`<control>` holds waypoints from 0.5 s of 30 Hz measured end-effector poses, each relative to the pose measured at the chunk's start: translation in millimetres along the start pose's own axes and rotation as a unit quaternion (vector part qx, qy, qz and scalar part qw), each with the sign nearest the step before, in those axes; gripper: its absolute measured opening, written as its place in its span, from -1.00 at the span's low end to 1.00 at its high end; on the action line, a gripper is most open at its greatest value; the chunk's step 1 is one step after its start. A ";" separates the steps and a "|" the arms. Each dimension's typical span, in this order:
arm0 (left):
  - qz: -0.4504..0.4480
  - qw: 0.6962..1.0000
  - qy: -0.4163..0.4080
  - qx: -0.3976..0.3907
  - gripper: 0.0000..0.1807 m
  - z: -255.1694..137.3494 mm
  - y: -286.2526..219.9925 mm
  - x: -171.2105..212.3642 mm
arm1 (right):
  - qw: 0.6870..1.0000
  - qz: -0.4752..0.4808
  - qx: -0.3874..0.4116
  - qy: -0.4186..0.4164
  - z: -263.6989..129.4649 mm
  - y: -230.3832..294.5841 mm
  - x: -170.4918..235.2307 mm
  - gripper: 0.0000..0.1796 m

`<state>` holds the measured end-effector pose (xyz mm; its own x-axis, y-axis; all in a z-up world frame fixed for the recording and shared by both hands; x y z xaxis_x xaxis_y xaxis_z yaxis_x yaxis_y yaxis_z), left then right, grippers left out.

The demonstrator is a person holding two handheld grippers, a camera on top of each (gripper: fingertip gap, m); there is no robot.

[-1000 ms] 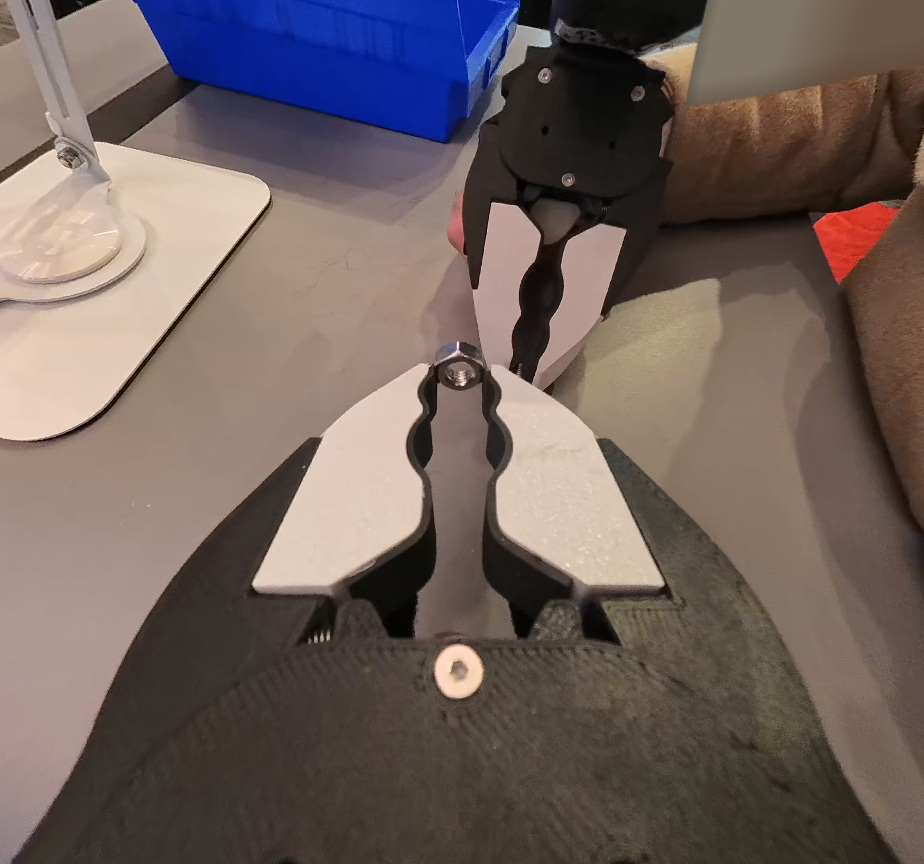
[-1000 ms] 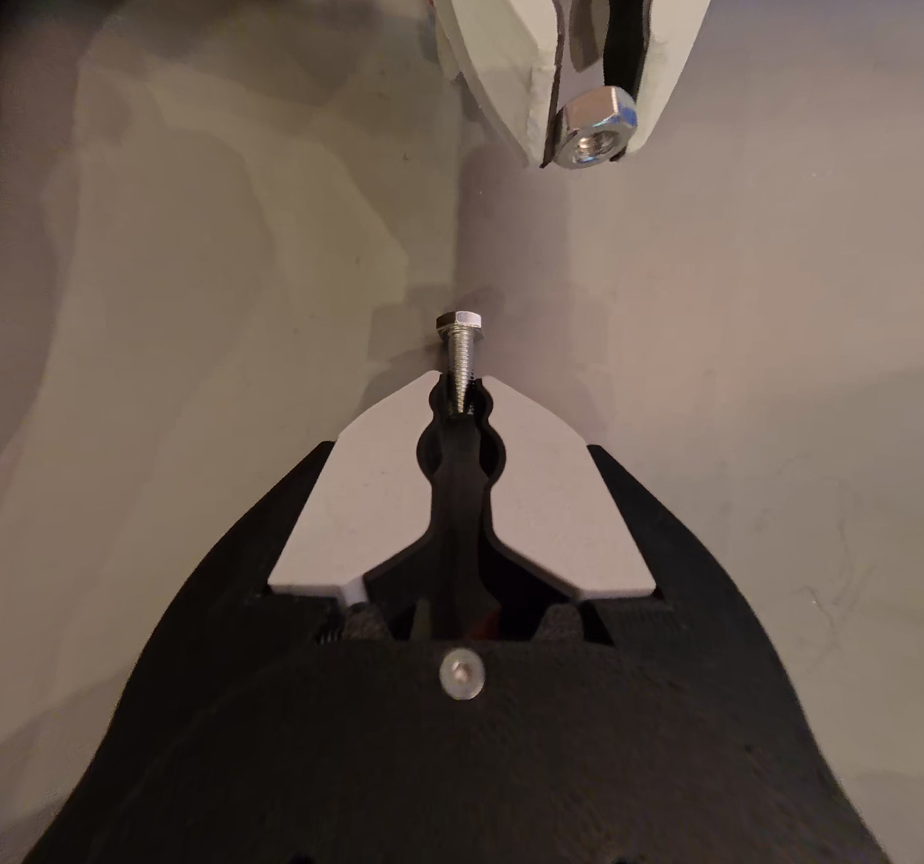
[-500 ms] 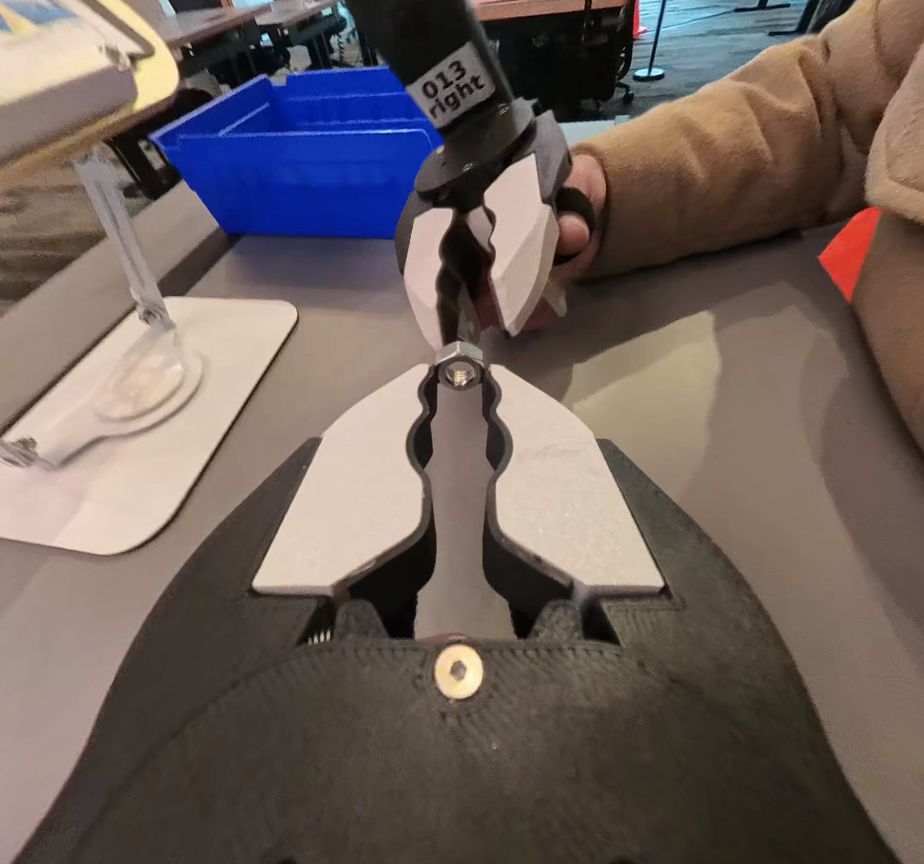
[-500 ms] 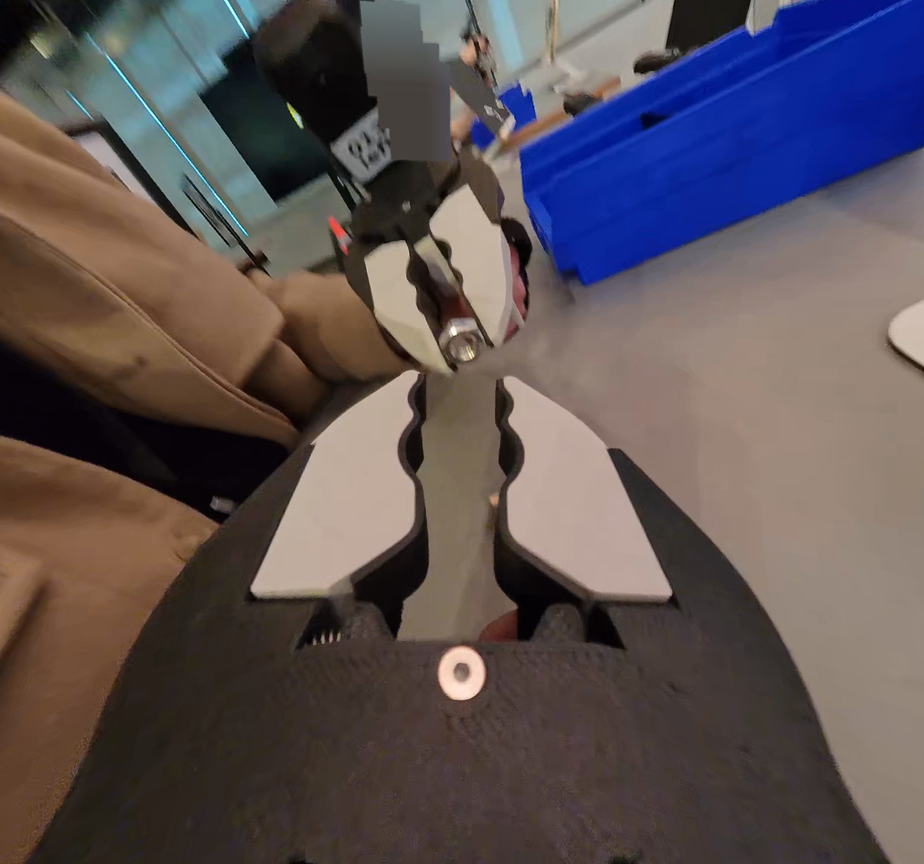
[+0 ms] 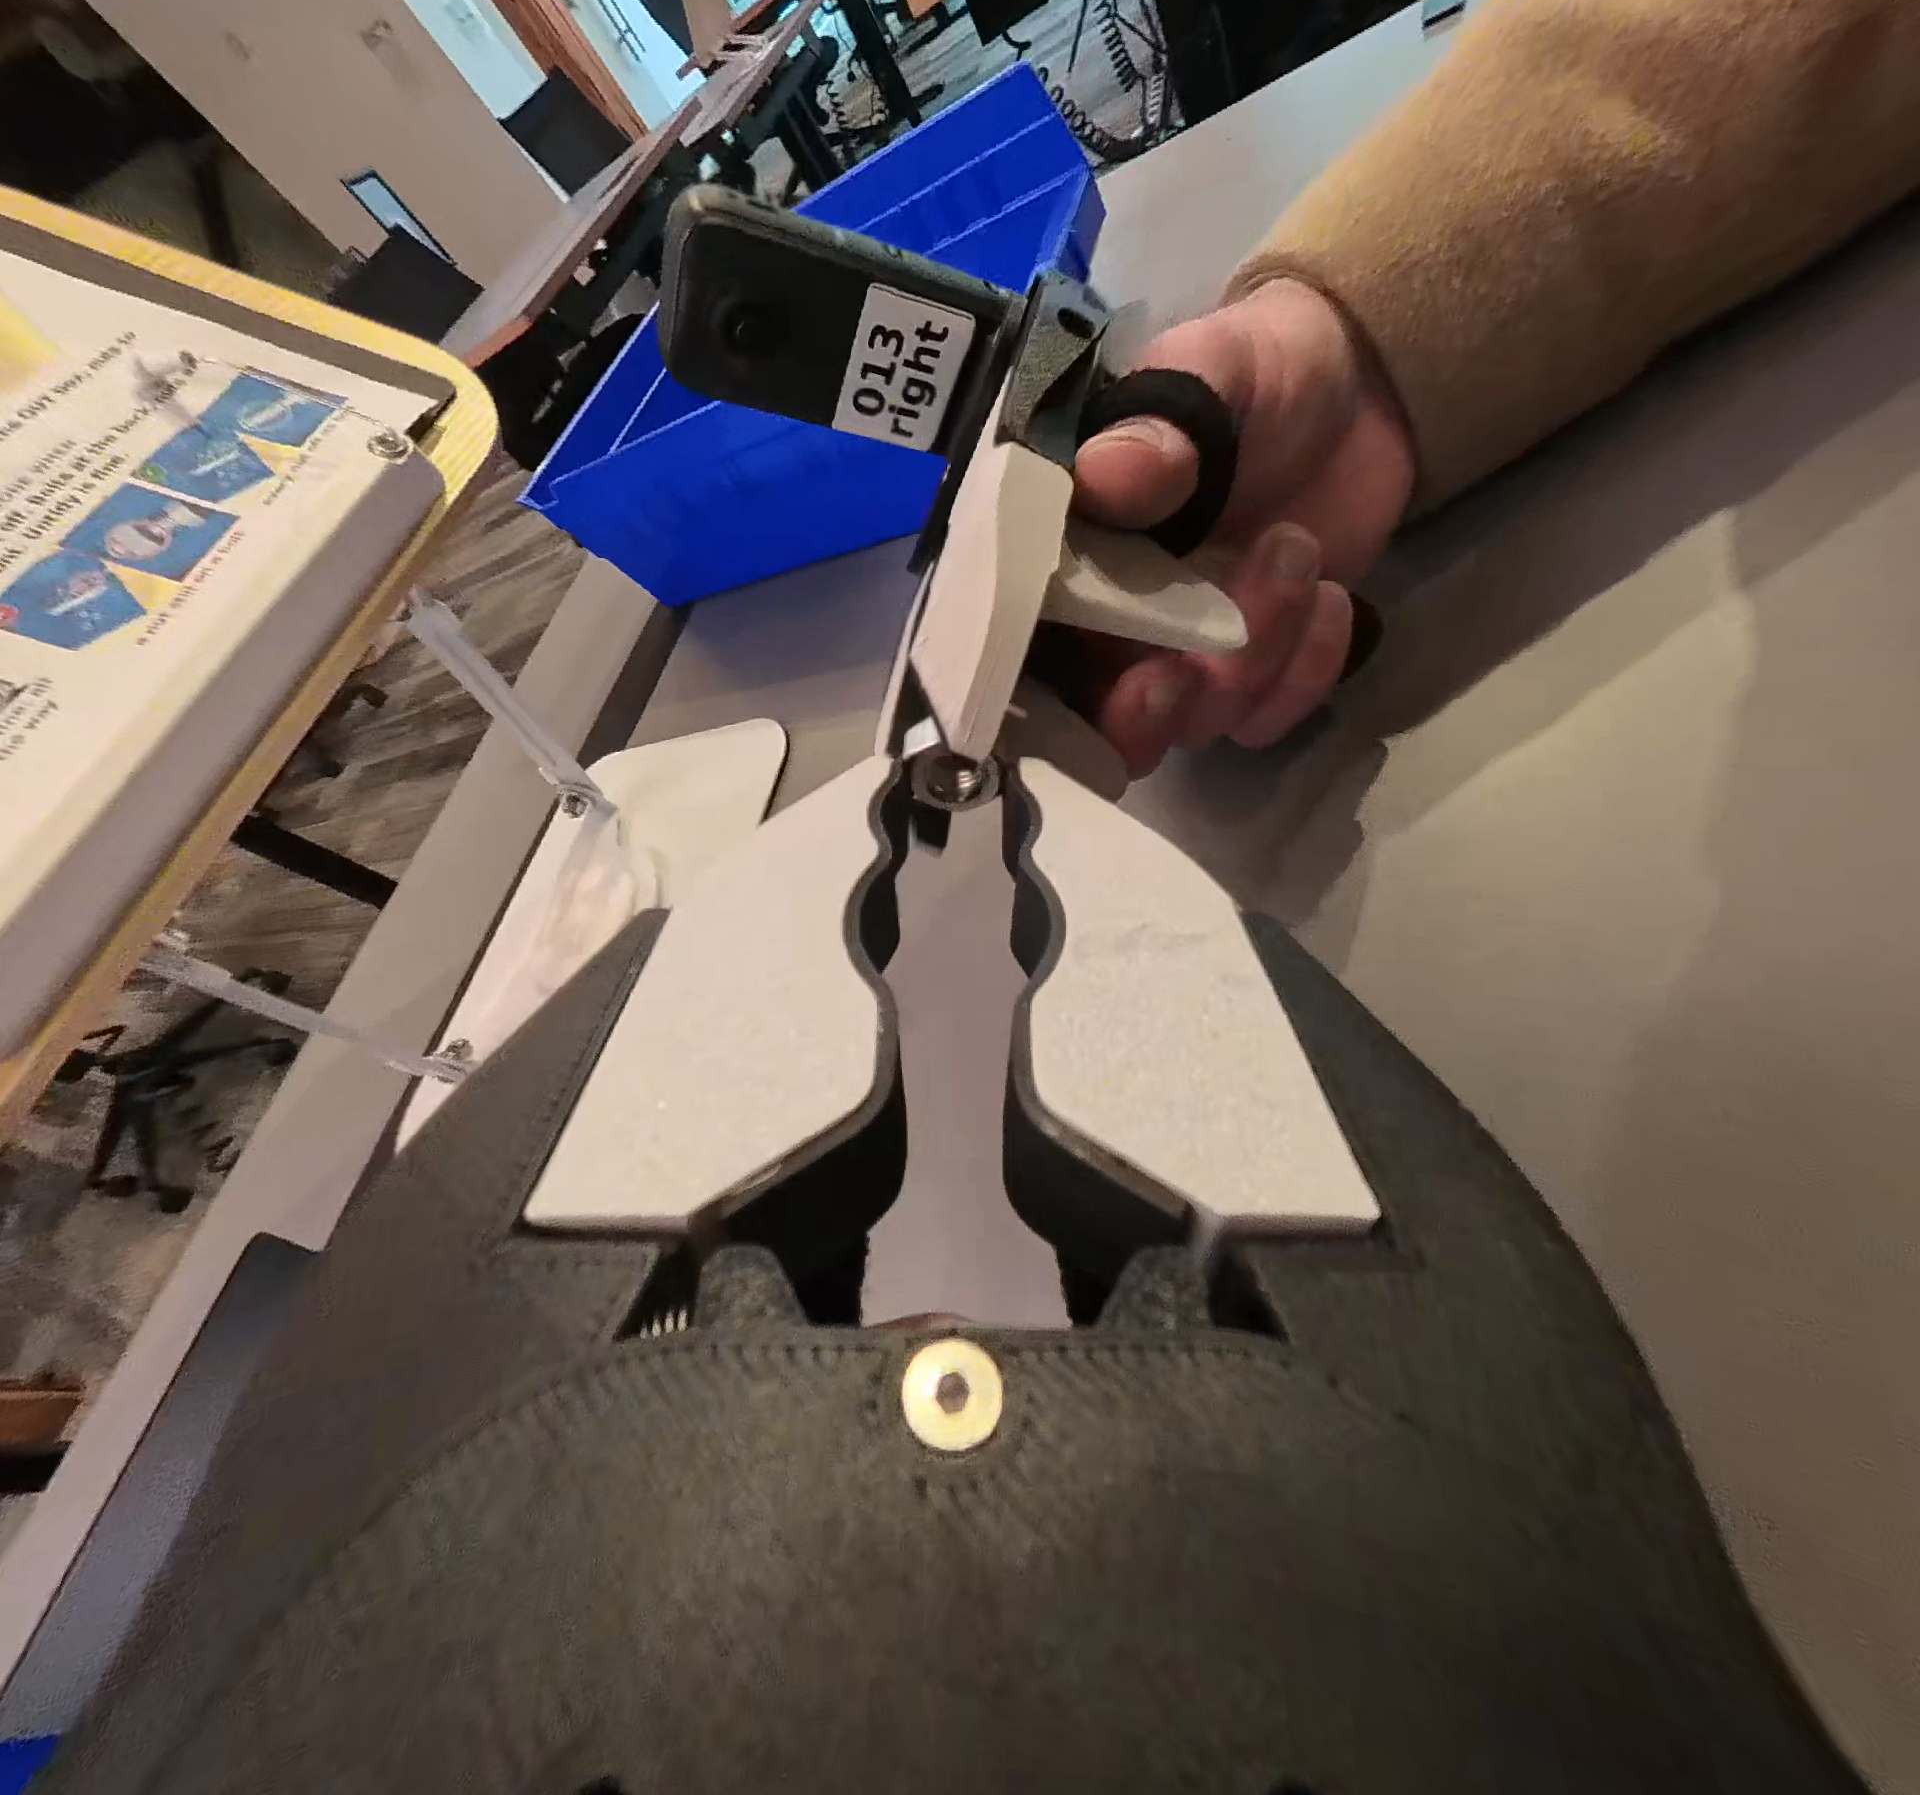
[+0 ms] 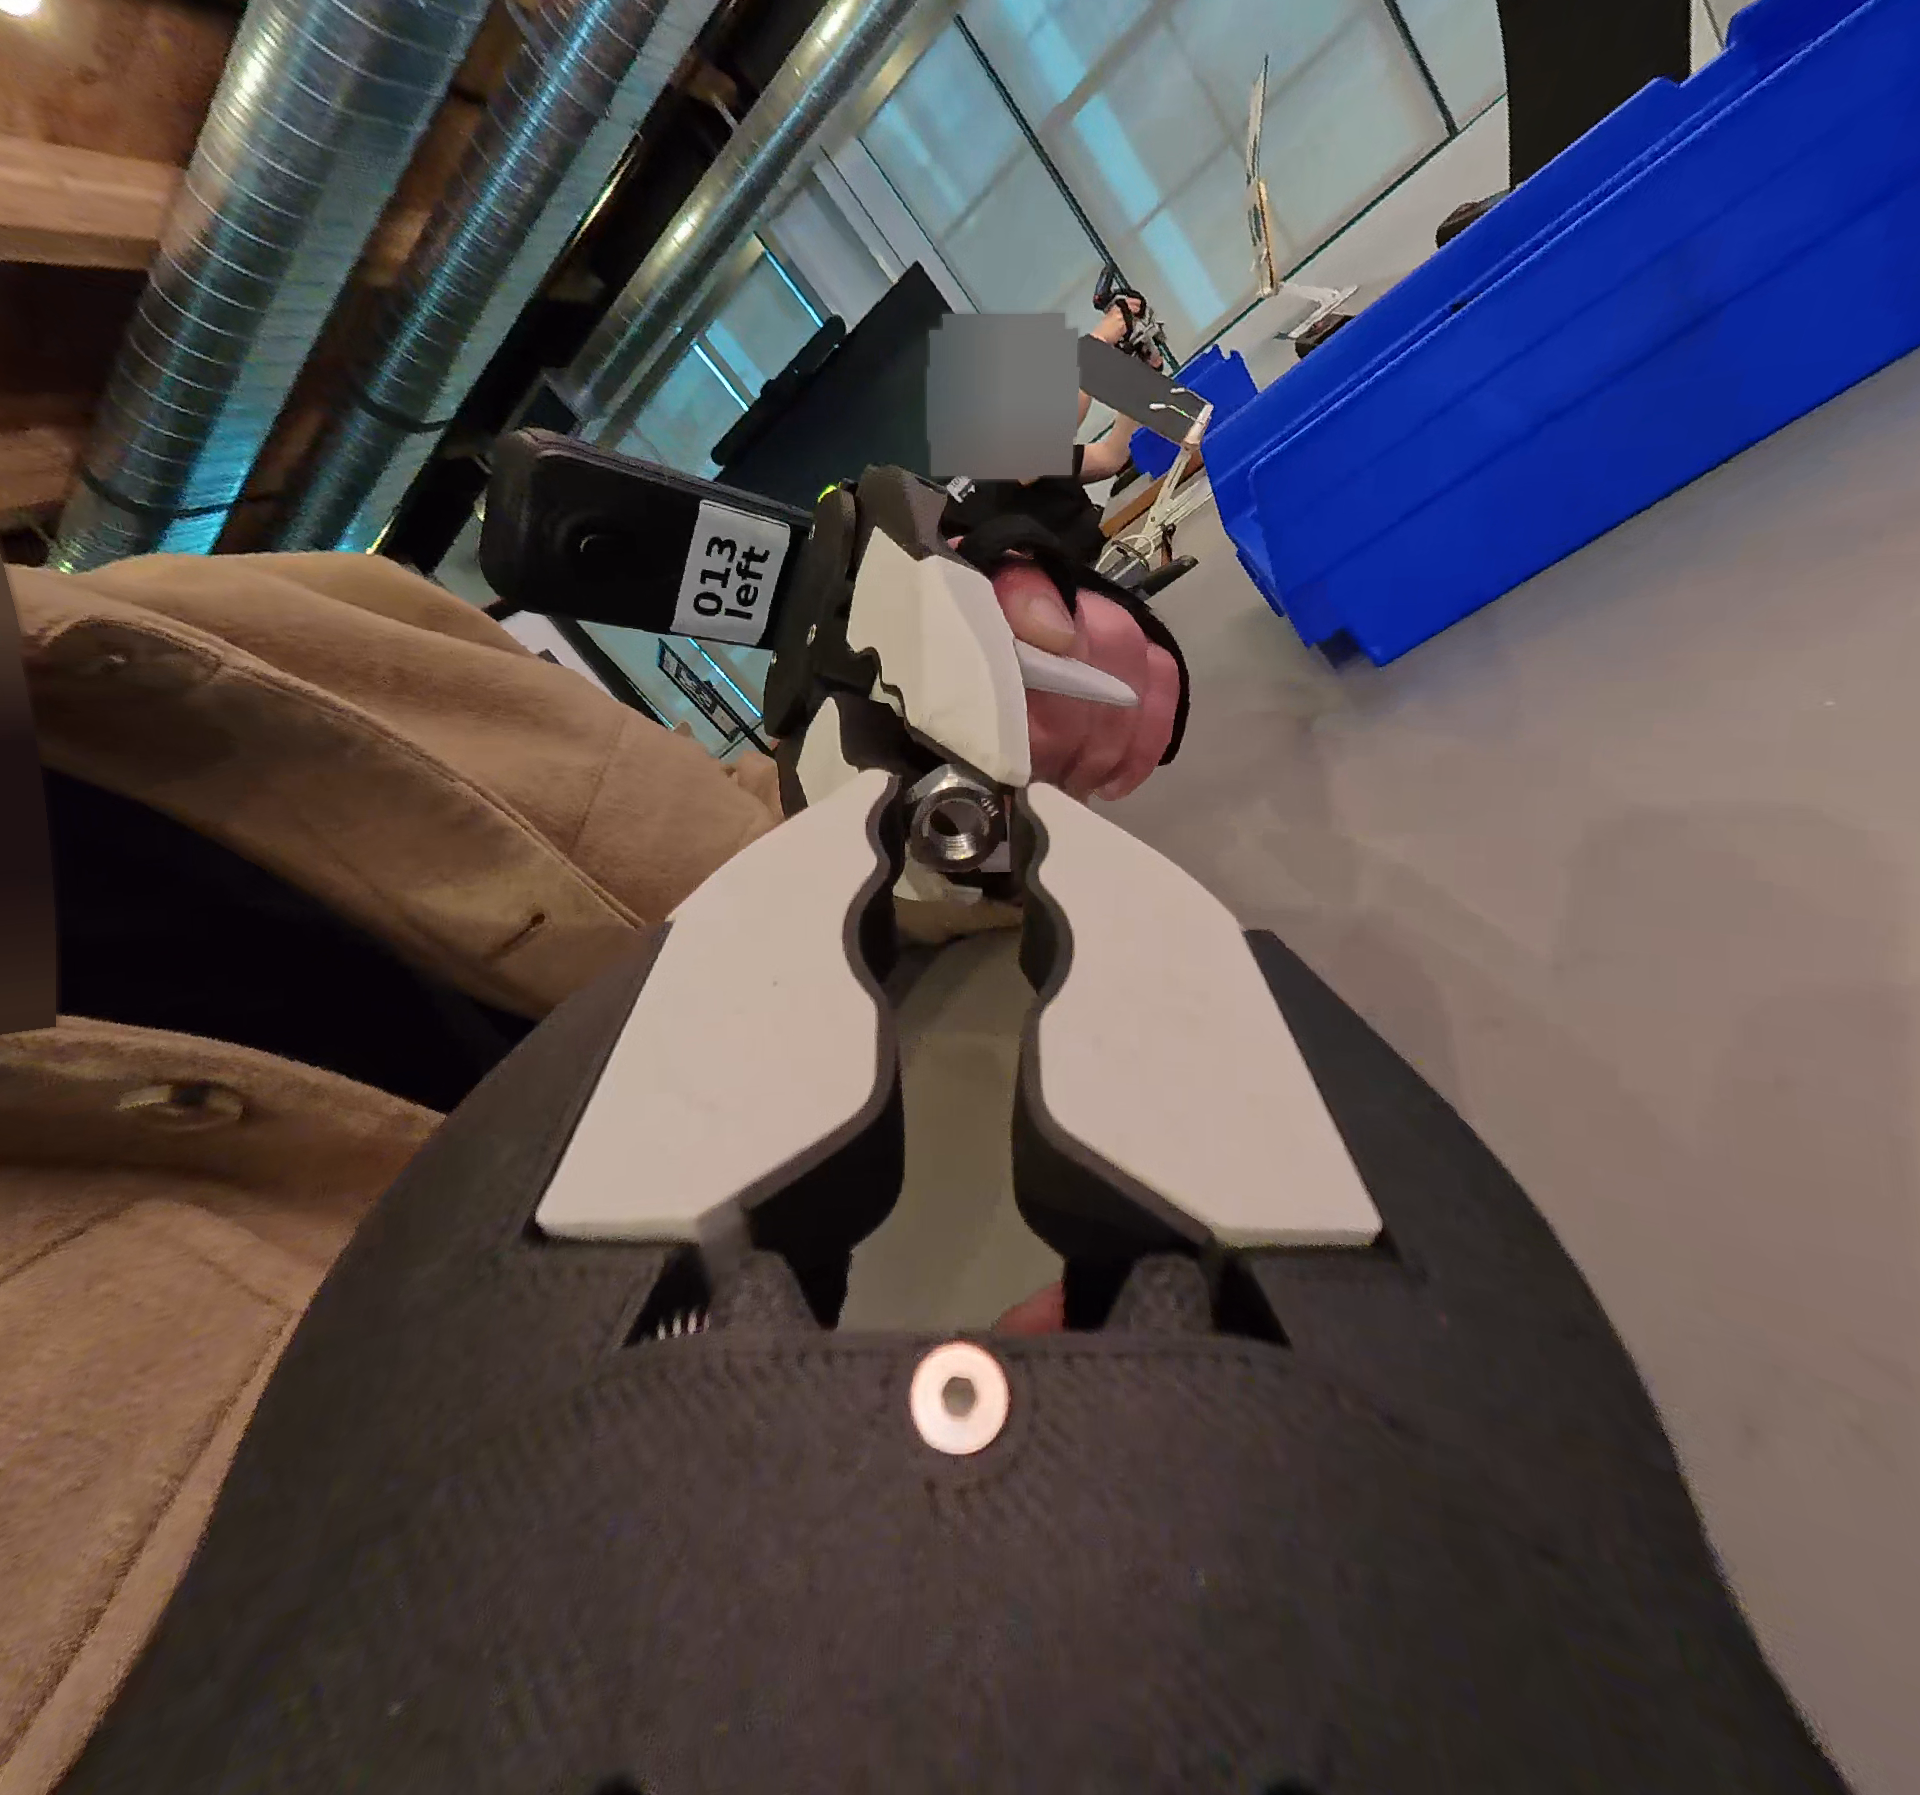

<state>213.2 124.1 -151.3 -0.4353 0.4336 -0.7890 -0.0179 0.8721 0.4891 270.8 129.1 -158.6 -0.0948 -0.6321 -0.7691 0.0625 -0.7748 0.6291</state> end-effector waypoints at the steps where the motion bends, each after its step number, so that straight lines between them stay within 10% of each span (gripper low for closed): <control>1: 0.000 1.000 0.000 -0.002 -0.82 -0.1 0.5 -0.1 | 1.000 -0.002 -0.001 0.000 0.0 0.5 -0.3 -0.80; 15: -0.068 0.997 -0.023 0.040 -0.47 -9.2 4.1 4.7 | 0.997 -0.064 0.043 -0.013 -20.0 -1.3 -14.6 -0.80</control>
<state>202.8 127.7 -149.5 -0.3925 0.3175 -0.8632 -0.0013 0.9383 0.3458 292.0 139.1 -150.4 -0.1224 -0.5275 -0.8407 -0.0368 -0.8441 0.5350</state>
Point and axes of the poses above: each gripper's, where its closed fingertips meet, z out along the fingers, x out of its underside, y = z × x across the jaws, the point moved 4 cm from there along -z, back along the fingers, and after that the axes turned 4 degrees about y, right-handed, at the moved point
